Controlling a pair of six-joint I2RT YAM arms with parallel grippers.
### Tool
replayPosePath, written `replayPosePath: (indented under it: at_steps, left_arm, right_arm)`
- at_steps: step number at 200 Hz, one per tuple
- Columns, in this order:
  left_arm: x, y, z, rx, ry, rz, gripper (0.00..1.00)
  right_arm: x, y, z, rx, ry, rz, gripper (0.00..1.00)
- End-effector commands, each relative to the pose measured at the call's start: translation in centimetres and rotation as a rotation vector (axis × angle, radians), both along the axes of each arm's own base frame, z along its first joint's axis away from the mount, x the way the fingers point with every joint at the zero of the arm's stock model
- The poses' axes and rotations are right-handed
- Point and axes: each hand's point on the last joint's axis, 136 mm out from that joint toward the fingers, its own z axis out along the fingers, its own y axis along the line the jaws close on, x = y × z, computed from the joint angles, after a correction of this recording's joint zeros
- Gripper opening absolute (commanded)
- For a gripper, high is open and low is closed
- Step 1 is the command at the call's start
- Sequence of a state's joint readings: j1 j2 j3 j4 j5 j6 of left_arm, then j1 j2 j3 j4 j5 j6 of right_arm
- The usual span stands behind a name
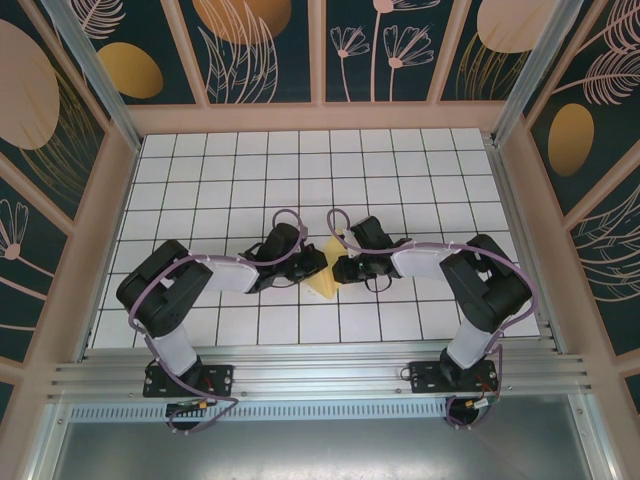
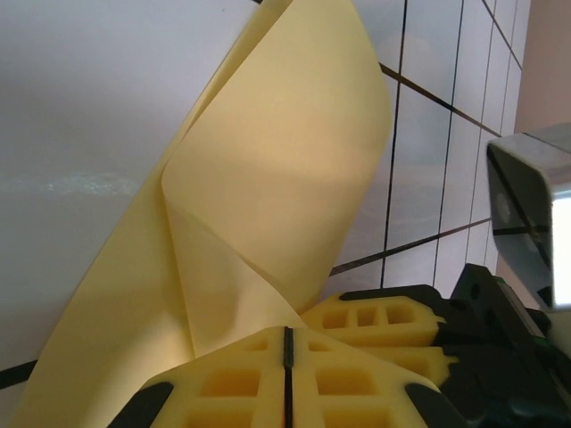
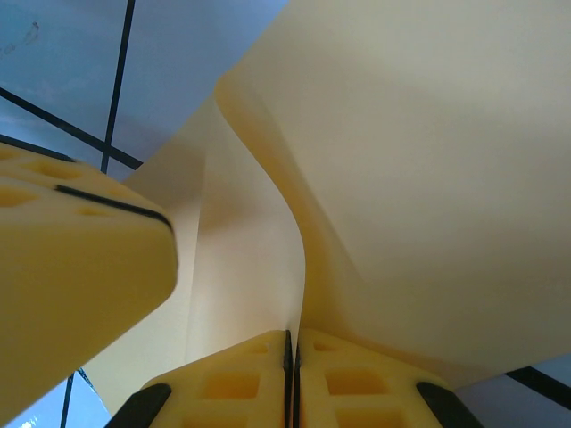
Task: Fold a paper plane with a square sheet of paper (pick it up from the middle)
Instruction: Fold the triangle a second time at the center of the table.
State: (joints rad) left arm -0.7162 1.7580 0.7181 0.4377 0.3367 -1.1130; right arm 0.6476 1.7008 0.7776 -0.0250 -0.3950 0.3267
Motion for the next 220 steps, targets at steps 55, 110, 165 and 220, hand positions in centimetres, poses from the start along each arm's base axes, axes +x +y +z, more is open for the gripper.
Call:
replayPosePath:
  at_steps: [55,110,165,220]
  left_arm:
    - [0.9,-0.7,-1.0,-0.002,0.017,0.018,0.08]
    - [0.3,1.0,-3.7,0.115,0.048,0.029,0.07]
    - [0.4,0.9,-3.4,0.124,0.034,0.015,0.07]
    - [3.3,-0.6,0.3,0.133,-0.082,0.002,0.12]
  right_arm:
    - [-0.5,-1.0,-2.1,-0.059,0.038,-0.007,0.12]
    - [-0.4,-0.9,-2.1,-0.053,0.039,-0.004,0.12]
    - [-0.5,-0.7,-2.2,-0.053,0.044,-0.003,0.12]
    - [-0.6,-0.8,-2.3,-0.065,0.044,0.003,0.12]
